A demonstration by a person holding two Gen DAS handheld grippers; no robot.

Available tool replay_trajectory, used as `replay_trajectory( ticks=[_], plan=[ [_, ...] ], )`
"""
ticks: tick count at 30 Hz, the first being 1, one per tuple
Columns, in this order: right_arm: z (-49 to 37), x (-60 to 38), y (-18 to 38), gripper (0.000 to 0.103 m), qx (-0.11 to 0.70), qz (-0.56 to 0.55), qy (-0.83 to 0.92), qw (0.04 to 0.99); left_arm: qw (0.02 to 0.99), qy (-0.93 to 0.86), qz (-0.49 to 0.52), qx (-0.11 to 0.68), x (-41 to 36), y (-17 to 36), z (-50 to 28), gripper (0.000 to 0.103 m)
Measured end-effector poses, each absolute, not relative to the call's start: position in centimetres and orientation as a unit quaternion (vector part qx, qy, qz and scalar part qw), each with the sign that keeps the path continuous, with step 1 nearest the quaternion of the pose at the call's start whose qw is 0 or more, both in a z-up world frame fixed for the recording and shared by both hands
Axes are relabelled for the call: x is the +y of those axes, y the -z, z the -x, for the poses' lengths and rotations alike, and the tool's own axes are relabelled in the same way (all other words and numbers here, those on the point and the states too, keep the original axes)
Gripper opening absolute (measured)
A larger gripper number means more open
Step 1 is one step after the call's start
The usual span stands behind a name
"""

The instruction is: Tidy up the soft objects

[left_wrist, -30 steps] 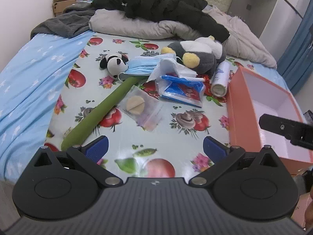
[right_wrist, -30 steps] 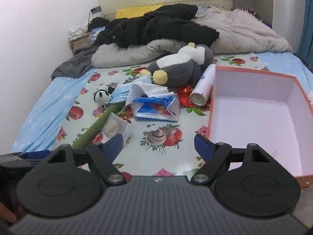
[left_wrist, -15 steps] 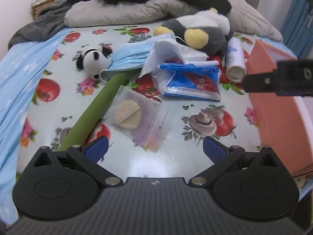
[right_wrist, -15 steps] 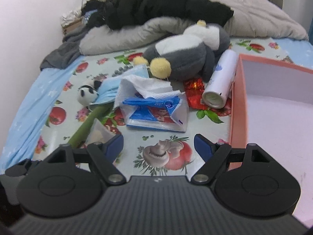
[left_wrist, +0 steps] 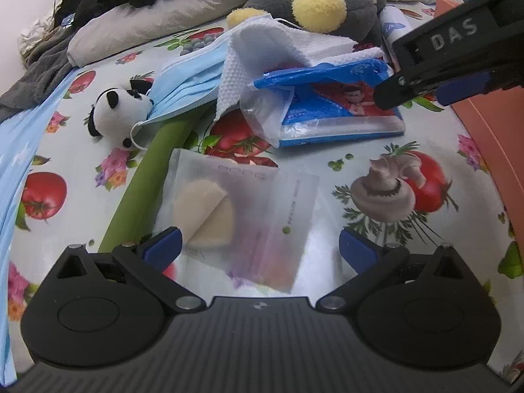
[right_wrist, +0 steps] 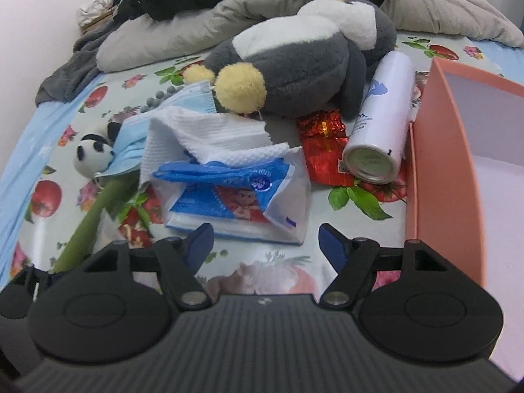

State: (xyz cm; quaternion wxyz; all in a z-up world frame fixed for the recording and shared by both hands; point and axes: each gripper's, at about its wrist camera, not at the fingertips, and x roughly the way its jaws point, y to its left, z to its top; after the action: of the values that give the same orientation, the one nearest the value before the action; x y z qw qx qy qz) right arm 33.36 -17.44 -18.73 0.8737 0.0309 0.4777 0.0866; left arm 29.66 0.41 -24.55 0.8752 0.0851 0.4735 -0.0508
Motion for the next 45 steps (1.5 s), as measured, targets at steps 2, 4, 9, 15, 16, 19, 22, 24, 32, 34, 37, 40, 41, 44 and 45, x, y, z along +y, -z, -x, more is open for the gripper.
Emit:
replay_trajectory(
  ticks=[2, 4, 9, 15, 16, 19, 22, 24, 32, 34, 37, 40, 41, 44, 45],
  plan=[
    [-34.0, -17.0, 19.5, 0.07, 0.48, -0.023, -0.089, 0.873, 0.873, 0.058, -0.089, 0.475, 0.5, 25.0, -30.1, 0.102],
    [-34.6, -16.8, 20.0, 0.063, 0.481, -0.019, -0.09, 0.872, 0.875, 0.06, -0.098, 0.471, 0.5, 25.3, -30.4, 0.098],
    [-35.3, -16.4, 20.9, 0.046, 0.483, -0.01, -0.086, 0.871, 0.882, 0.053, -0.076, 0.462, 1.7, 25.3, -31.0, 0.079],
    [-34.9, -16.6, 20.7, 0.016, 0.477, 0.005, -0.082, 0.875, 0.888, 0.032, -0.051, 0.455, 2.9, 24.6, -30.9, 0.046],
    [-34.7, -16.6, 20.5, 0.013, 0.475, 0.006, -0.082, 0.876, 0.888, 0.031, -0.045, 0.456, 3.0, 24.5, -30.9, 0.043],
    [-34.0, -16.8, 19.8, 0.008, 0.475, 0.004, -0.08, 0.876, 0.888, 0.03, -0.011, 0.459, 3.5, 23.7, -30.5, 0.022],
    [-33.0, -16.9, 18.9, 0.005, 0.471, 0.002, -0.078, 0.879, 0.889, 0.021, 0.009, 0.457, 3.9, 22.8, -29.7, 0.012],
    [-32.2, -17.0, 18.3, 0.005, 0.469, 0.001, -0.079, 0.88, 0.891, 0.019, 0.024, 0.453, 4.2, 22.1, -28.9, 0.009],
    [-27.6, -16.6, 15.8, 0.004, 0.459, 0.005, -0.086, 0.884, 0.898, 0.012, 0.047, 0.438, 4.5, 18.8, -23.8, 0.008],
    [-26.2, -16.6, 15.3, 0.004, 0.459, 0.003, -0.087, 0.884, 0.899, 0.012, 0.047, 0.435, 4.3, 18.2, -22.4, 0.008],
    [-24.0, -16.7, 14.8, 0.004, 0.458, 0.001, -0.085, 0.885, 0.9, 0.013, 0.05, 0.433, 4.1, 17.5, -20.2, 0.008],
    [-22.0, -17.0, 14.5, 0.004, 0.46, 0.003, -0.077, 0.885, 0.9, 0.017, 0.051, 0.432, 3.7, 17.1, -17.9, 0.008],
    [-21.2, -17.1, 14.4, 0.004, 0.459, 0.003, -0.076, 0.885, 0.9, 0.018, 0.051, 0.432, 3.6, 17.1, -17.3, 0.008],
    [-19.2, -17.1, 14.4, 0.004, 0.458, 0.013, -0.074, 0.886, 0.898, 0.027, 0.047, 0.437, 3.0, 17.4, -15.4, 0.008],
    [-18.4, -17.2, 14.5, 0.004, 0.459, 0.014, -0.074, 0.885, 0.897, 0.03, 0.042, 0.439, 2.7, 17.7, -14.8, 0.008]
  ],
)
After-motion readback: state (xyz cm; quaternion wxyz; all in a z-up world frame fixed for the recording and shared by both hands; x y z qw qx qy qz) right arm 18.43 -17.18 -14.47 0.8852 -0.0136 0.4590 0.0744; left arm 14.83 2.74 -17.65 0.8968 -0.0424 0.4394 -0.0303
